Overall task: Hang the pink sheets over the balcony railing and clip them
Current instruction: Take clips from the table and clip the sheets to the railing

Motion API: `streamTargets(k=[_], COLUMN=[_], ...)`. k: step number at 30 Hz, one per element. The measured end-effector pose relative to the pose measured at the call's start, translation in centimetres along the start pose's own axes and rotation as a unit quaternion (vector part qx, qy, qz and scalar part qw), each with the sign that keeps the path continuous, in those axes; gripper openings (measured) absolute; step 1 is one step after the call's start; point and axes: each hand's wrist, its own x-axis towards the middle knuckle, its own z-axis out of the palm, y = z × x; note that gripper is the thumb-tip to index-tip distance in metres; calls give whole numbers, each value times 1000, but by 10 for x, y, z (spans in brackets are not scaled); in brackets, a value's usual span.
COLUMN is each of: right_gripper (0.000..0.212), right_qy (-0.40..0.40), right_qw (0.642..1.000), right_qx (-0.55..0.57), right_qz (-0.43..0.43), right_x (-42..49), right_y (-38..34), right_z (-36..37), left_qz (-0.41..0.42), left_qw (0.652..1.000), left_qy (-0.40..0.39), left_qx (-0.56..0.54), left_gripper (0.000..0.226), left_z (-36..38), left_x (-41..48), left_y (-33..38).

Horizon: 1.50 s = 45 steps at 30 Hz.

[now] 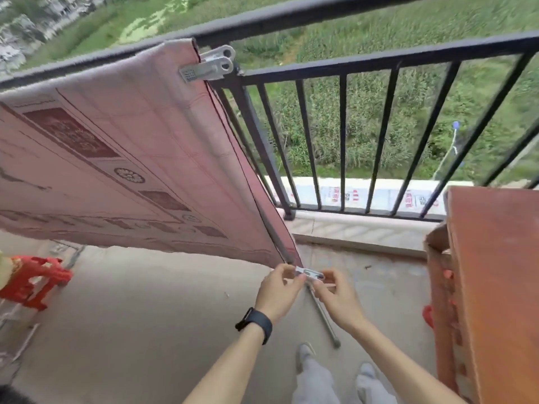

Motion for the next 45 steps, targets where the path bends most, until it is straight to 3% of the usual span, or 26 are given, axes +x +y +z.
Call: streamTargets(k=[1, 2, 4, 6, 9, 12, 13, 17, 19, 21, 22, 24, 28, 30, 32, 34, 36, 40, 42, 45], right_gripper=[9, 8, 9, 7, 10, 21, 27, 30, 33, 40, 47, 57, 38, 27, 17, 21, 14, 13, 16, 14], right_qy=[8, 21, 46, 67, 99, 127, 134, 133, 113, 74, 55, 24, -8, 15, 45, 54, 60, 90, 115, 136], right_qw=[1000, 999, 996, 993, 988, 976, 971, 957, 947, 933, 921, 886, 805, 770, 745, 747, 765, 784, 794, 848], right_qx=[-9, -16, -28, -17, 20, 99, 121, 179, 205, 240, 273, 344, 470, 519, 557, 553, 526, 502, 505, 442], right_qz=[18, 36, 68, 92, 116, 146, 155, 184, 220, 258, 273, 310, 362, 371, 363, 364, 367, 353, 319, 258], right_x=[2, 4, 6, 10, 20, 35, 42, 71, 87, 112, 125, 149, 191, 211, 221, 225, 223, 213, 217, 236], right_y=[8, 14, 24, 33, 47, 57, 62, 74, 77, 86, 92, 98, 91, 89, 87, 94, 106, 132, 138, 133], right_z=[2, 3, 5, 9, 16, 26, 30, 50, 65, 84, 96, 117, 146, 156, 159, 159, 159, 165, 166, 161], left_qz=[63, 137, 291, 393, 391, 361, 356, 382, 388, 385, 375, 355, 342, 345, 352, 324, 281, 207, 197, 200], left_qw=[981, 930, 786, 630, 460, 374, 372, 418, 412, 436, 452, 476, 500, 487, 461, 486, 512, 495, 495, 494], left_qy=[1, -1, -20, -54, -73, -98, -122, -217, -249, -252, -251, -251, -268, -261, -235, -208, -209, -254, -264, -281], left_qx=[183, 341, 545, 668, 794, 848, 849, 795, 786, 773, 770, 765, 750, 759, 780, 784, 784, 805, 804, 798], left_gripper=[27, 28, 24, 26, 42, 42, 39, 31, 47, 80, 91, 91, 109, 99, 58, 31, 38, 59, 50, 24], left_z=[-5, -11, -21, -27, -26, -23, -23, -22, -21, -18, -17, -13, -11, -9, -4, 9, 27, 69, 84, 98], left_x=[12, 27, 60, 94, 141, 164, 166, 164, 162, 162, 162, 164, 169, 177, 190, 210, 223, 240, 250, 256], left_y=[-9, -13, -16, -8, 3, 15, 19, 38, 47, 54, 58, 63, 65, 55, 40, 27, 18, -5, -21, -29])
